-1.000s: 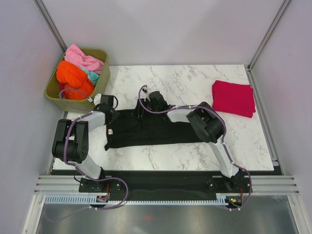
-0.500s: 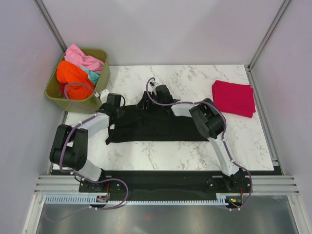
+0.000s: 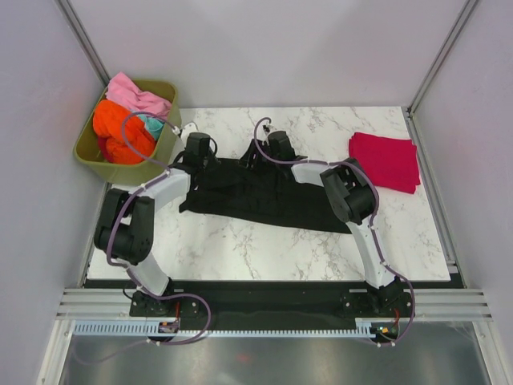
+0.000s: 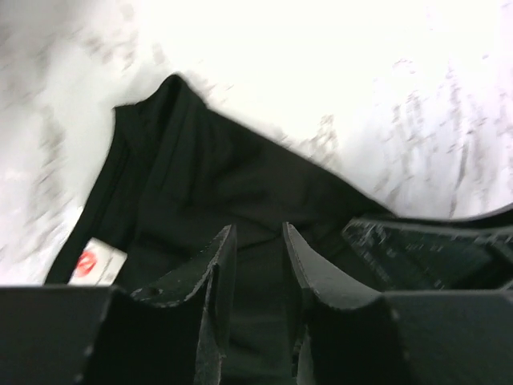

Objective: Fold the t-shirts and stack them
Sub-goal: Fold the tshirt

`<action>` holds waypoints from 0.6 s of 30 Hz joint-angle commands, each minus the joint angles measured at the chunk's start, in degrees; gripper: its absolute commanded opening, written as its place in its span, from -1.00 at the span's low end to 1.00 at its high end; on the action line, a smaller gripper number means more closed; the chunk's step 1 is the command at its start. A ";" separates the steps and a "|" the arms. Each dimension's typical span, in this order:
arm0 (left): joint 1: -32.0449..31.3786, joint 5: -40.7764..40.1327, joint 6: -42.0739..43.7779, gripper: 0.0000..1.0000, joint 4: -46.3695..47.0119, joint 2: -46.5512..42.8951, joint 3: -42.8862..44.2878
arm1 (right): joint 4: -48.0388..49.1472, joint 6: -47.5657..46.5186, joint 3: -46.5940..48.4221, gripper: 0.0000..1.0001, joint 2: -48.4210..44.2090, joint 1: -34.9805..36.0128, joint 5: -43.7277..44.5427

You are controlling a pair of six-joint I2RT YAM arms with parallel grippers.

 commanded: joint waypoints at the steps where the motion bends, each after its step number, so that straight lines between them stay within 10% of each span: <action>1: 0.33 5.47 3.03 -0.30 2.37 6.21 7.86 | -8.22 -3.30 -0.54 0.17 -1.66 -1.42 5.27; 8: 0.95 6.97 4.79 -0.48 -4.66 17.73 22.28 | -8.76 -6.29 0.35 0.17 -3.86 -2.22 4.14; 18: 2.88 9.95 2.33 -0.52 -5.45 17.82 20.70 | -6.56 -13.76 -0.80 0.31 -8.08 2.44 7.55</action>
